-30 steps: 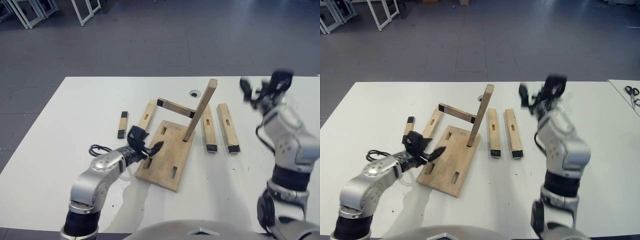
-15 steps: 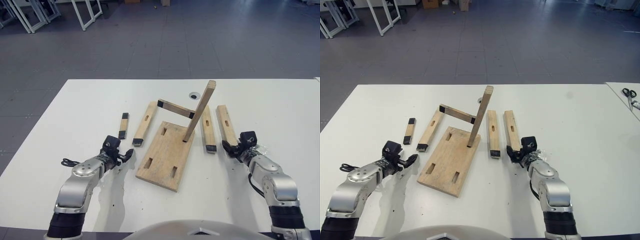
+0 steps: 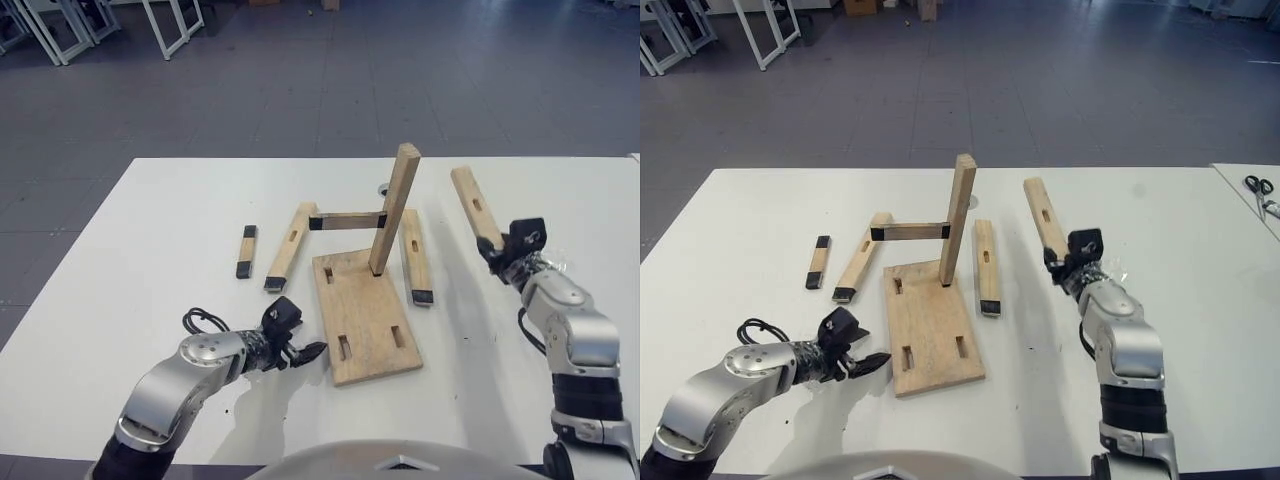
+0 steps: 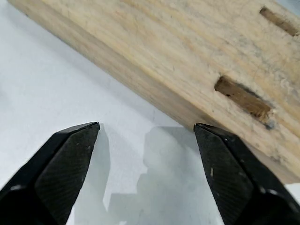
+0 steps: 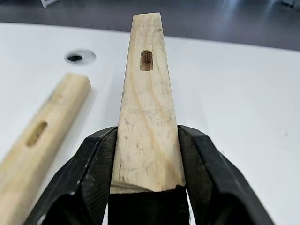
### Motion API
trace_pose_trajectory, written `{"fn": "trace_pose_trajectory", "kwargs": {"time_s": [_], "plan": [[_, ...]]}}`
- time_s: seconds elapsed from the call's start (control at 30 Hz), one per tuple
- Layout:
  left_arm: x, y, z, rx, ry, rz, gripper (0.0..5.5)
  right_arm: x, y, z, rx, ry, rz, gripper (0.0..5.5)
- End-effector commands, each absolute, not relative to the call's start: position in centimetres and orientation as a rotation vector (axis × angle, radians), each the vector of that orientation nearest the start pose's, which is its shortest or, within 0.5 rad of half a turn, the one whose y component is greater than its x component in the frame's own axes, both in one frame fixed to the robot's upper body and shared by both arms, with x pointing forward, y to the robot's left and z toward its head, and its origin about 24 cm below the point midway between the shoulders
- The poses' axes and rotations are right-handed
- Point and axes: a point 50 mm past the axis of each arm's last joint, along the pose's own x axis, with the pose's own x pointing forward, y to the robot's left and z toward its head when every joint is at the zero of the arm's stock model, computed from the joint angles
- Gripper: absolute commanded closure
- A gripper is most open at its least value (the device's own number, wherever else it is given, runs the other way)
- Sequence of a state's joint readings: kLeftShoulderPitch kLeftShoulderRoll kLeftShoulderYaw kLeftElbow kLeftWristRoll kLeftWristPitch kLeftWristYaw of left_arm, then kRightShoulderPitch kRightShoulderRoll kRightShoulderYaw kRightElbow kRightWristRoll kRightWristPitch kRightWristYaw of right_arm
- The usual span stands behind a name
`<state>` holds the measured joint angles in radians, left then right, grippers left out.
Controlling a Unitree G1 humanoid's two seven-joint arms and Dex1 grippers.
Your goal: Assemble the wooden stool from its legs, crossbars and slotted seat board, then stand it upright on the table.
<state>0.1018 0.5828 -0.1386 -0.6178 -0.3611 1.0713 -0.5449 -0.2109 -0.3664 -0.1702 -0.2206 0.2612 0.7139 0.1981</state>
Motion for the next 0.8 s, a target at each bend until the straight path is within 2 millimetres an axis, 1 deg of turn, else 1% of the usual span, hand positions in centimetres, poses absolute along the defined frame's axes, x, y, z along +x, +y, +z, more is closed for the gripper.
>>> {"fn": "trace_pose_trajectory", "kwargs": {"time_s": [0.03, 0.07, 0.1, 0.13, 0.17, 0.2, 0.23, 0.27, 0.3, 0.4, 0.47, 0.63, 0.77, 0.8], "plan": [[20.1, 19.3, 8.9, 0.027, 0.675, -0.711, 1.75, 28.4, -20.6, 17.1, 0.064, 0.017, 0.276, 3.49], [20.4, 19.3, 10.3, -0.045, 0.621, -0.764, 1.75, 28.3, -20.3, 18.7, 0.118, -0.040, 0.331, 3.49], [20.9, 19.3, 12.1, -0.146, 0.536, -0.836, 1.75, 28.1, -19.6, 20.7, 0.203, -0.110, 0.426, 3.49], [21.2, 19.4, 13.7, -0.229, 0.457, -0.902, 1.75, 27.8, -18.9, 22.2, 0.268, -0.155, 0.525, 3.49], [21.8, 19.3, 15.6, -0.319, 0.357, -0.990, 1.75, 27.0, -17.9, 23.3, 0.334, -0.183, 0.665, 3.49], [22.3, 19.0, 17.3, -0.406, 0.266, -1.079, 1.75, 26.1, -16.7, 23.7, 0.390, -0.176, 0.827, 3.49], [22.8, 18.4, 18.9, -0.495, 0.191, -1.192, 1.75, 24.9, -15.5, 23.4, 0.430, -0.123, 0.994, 3.49], [23.2, 18.0, 20.0, -0.562, 0.144, -1.275, 1.75, 23.9, -14.7, 23.0, 0.459, -0.070, 1.115, 3.49], [23.4, 17.7, 20.7, -0.610, 0.119, -1.328, 1.75, 23.3, -14.2, 22.6, 0.479, -0.025, 1.191, 3.49], [24.0, 17.2, 21.4, -0.728, 0.097, -1.402, 1.75, 22.1, -13.0, 21.2, 0.494, 0.099, 1.313, 3.49], [24.2, 17.0, 21.5, -0.765, 0.109, -1.418, 1.75, 21.7, -12.2, 20.6, 0.489, 0.151, 1.357, 3.49], [24.5, 16.7, 21.0, -0.771, 0.144, -1.382, 1.75, 21.4, -11.1, 20.1, 0.487, 0.178, 1.393, 3.49], [24.2, 16.5, 20.5, -0.764, 0.177, -1.388, 1.75, 21.3, -10.6, 19.9, 0.483, 0.191, 1.401, 3.49], [24.1, 16.6, 20.6, -0.794, 0.169, -1.404, 1.90, 21.4, -10.5, 19.9, 0.477, 0.193, 1.399, 3.49]]}}
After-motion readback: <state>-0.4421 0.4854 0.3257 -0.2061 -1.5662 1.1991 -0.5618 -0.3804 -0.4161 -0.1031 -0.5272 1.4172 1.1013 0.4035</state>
